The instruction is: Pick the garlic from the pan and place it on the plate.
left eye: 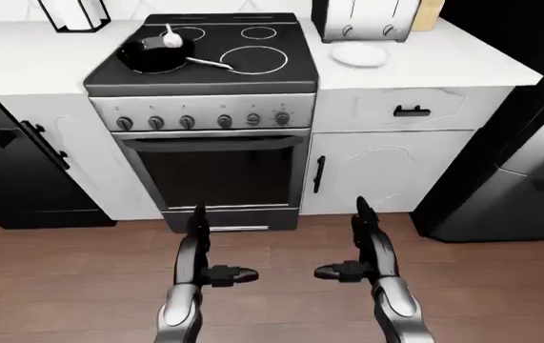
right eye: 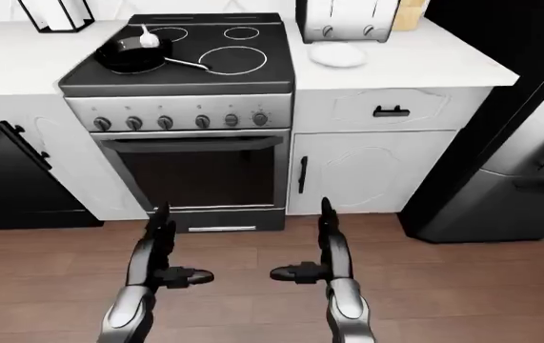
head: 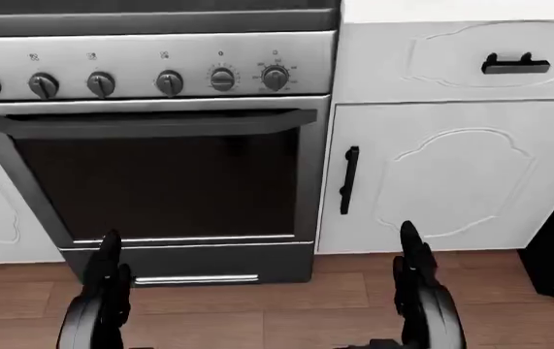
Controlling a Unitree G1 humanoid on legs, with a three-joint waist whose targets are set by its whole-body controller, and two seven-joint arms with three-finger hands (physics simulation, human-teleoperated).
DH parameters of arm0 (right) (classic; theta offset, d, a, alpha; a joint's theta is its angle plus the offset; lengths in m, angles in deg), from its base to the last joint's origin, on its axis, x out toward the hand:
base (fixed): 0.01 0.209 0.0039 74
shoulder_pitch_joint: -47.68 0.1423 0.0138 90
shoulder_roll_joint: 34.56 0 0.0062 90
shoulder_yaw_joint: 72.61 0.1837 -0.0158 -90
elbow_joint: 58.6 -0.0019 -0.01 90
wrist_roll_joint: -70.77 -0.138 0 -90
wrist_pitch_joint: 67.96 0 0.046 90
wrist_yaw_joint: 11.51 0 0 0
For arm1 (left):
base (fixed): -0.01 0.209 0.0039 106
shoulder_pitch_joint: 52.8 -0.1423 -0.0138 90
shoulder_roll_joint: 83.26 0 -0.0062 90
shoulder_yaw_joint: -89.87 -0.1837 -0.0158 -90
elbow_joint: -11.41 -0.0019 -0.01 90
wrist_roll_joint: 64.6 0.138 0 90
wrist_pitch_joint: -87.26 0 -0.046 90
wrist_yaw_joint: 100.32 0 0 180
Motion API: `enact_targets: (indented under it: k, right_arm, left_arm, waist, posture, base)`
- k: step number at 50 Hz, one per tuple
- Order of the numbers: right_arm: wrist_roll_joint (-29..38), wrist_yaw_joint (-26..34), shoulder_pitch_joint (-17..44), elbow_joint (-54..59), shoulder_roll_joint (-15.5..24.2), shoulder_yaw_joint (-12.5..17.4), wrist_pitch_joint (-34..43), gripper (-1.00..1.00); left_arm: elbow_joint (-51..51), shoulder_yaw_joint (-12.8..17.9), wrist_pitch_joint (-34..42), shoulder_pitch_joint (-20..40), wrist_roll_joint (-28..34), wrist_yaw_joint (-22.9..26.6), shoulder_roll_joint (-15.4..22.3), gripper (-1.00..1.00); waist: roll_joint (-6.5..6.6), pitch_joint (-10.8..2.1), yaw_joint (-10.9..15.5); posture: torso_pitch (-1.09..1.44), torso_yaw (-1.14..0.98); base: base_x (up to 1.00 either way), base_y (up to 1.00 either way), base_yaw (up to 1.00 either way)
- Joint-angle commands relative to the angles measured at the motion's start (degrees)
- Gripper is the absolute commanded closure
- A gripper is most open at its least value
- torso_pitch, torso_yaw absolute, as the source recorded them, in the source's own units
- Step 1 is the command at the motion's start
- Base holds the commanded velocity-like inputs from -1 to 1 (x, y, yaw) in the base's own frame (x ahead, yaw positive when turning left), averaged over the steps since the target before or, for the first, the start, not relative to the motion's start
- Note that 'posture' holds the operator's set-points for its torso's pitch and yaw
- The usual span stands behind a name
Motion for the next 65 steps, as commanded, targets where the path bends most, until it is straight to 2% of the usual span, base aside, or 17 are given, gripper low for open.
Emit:
enact_targets:
  k: [1,3,5,7,8,26,27,29,32,38,39,40,42,55,57,61,65]
  right_arm:
    - [-0.3,-1.8,-1.7,-11.8,-0.8,-0.2,0.1,-1.0]
    - [-2.6,-0.8,-2.3,-12.9,-1.0,-0.3,1.5,-1.0]
    - [-3.6,-0.4,-2.1,-12.4,-0.8,-0.1,1.1,-1.0]
    - [-4.2,-0.7,-2.2,-13.0,-1.0,-0.2,1.3,-1.0]
    - [-4.2,-0.7,-2.0,-12.4,-1.0,-0.4,1.1,-1.0]
    - [1.1,-1.7,-3.6,-15.0,-0.7,-1.9,0.9,-1.0]
    - [1.3,-1.6,-3.7,-14.0,-0.7,-2.0,-0.2,-1.0]
    - [1.4,-1.7,-3.7,-16.2,-0.7,-2.0,2.0,-1.0]
    - [1.9,-1.4,-3.7,-13.7,-0.7,-2.5,-0.2,-1.0]
    - [2.7,-1.5,-4.5,-15.3,-0.9,-3.2,0.4,-1.0]
    - [2.7,-1.5,-4.6,-15.5,-0.9,-3.3,0.5,-1.0]
    - [2.7,-1.5,-4.8,-15.7,-0.9,-3.2,0.6,-1.0]
    - [2.6,-1.4,-5.1,-16.2,-0.8,-3.1,0.6,-1.0]
    - [2.9,-1.5,-5.7,-17.1,-0.9,-3.4,0.6,-1.0]
    - [3.0,-1.4,-5.7,-17.1,-0.9,-3.4,0.5,-1.0]
    - [3.6,-1.7,-5.9,-17.8,-0.9,-3.9,1.1,-1.0]
    - [3.7,-1.9,-5.7,-17.6,-0.9,-3.6,1.2,-1.0]
  left_arm:
    - [7.6,1.3,-1.0,1.3,-2.5,0.7,0.4,-1.0]
    - [6.6,1.4,-1.5,1.8,-2.5,0.7,0.5,-1.0]
    - [6.1,1.0,-2.2,1.7,-2.2,0.6,0.3,-1.0]
    - [7.1,0.7,-2.4,1.0,-1.8,0.5,0.3,-1.0]
    - [7.0,0.6,-2.8,1.0,-1.6,0.6,0.3,-1.0]
    - [7.9,0.6,-3.3,0.6,-0.4,0.6,0.3,-1.0]
    - [8.1,0.6,-3.2,0.6,-0.4,0.6,0.3,-1.0]
    - [8.5,0.7,-3.0,0.5,-0.5,0.6,0.3,-1.0]
    - [9.4,1.0,-2.4,0.4,-0.8,0.8,0.5,-1.0]
    - [10.2,1.6,-1.7,0.4,-1.3,0.9,0.6,-1.0]
    - [10.1,1.6,-1.8,0.4,-1.2,0.9,0.6,-1.0]
    - [10.1,1.5,-1.8,0.4,-1.1,0.9,0.6,-1.0]
    - [10.1,1.3,-2.0,0.2,-0.9,0.8,0.5,-1.0]
    - [11.0,1.2,-2.0,-0.5,-0.7,1.0,0.4,-1.0]
    - [10.8,1.3,-2.0,-0.3,-0.7,0.9,0.4,-1.0]
    - [10.7,1.1,-2.1,-0.3,-0.6,1.0,0.4,-1.0]
    - [10.4,1.2,-2.1,-0.1,-0.7,1.0,0.4,-1.0]
  waist:
    - [-0.45,-0.05,-0.1]
    - [-0.07,-3.61,0.3]
    - [-0.32,-1.06,0.3]
    - [-0.42,-3.97,0.3]
    - [-0.43,-4.27,0.3]
    - [-0.2,-5.07,0.4]
    - [0.18,-5.94,0.3]
    - [-1.12,-4.02,0.0]
    - [-1.98,-4.41,-0.2]
    - [2.61,-3.21,-0.5]
    - [4.94,-3.99,-0.5]
    - [5.67,-4.96,-0.8]
    - [4.23,-3.02,0.0]
    - [-3.48,-3.45,-0.4]
    - [-1.43,-3.15,-0.7]
    - [-2.0,-3.91,-0.1]
    - [0.6,-3.0,-0.2]
  posture:
    - [0.0,0.0]
    - [0.0,0.0]
    - [0.0,0.0]
    - [0.0,0.0]
    - [0.0,0.0]
    - [0.0,0.0]
    - [0.0,0.0]
    - [0.0,0.0]
    - [0.0,0.0]
    - [0.0,0.0]
    - [0.0,0.0]
    - [0.0,0.0]
    - [0.0,0.0]
    - [0.0,0.0]
    - [0.0,0.0]
    - [0.0,0.0]
    - [0.0,0.0]
  base:
    - [0.0,0.0,0.0]
    - [0.0,0.0,0.0]
    - [0.0,0.0,0.0]
    - [0.0,0.0,0.0]
    - [0.0,0.0,0.0]
    - [0.0,0.0,0.0]
    - [0.0,0.22,0.0]
    - [0.0,0.38,0.0]
    - [0.0,0.39,0.0]
    - [0.0,0.39,0.0]
    - [0.0,0.4,0.0]
    - [0.0,0.4,0.0]
    - [0.0,0.39,0.0]
    - [0.0,0.33,0.0]
    - [0.0,0.16,0.0]
    - [0.0,0.15,0.0]
    - [0.0,0.16,0.0]
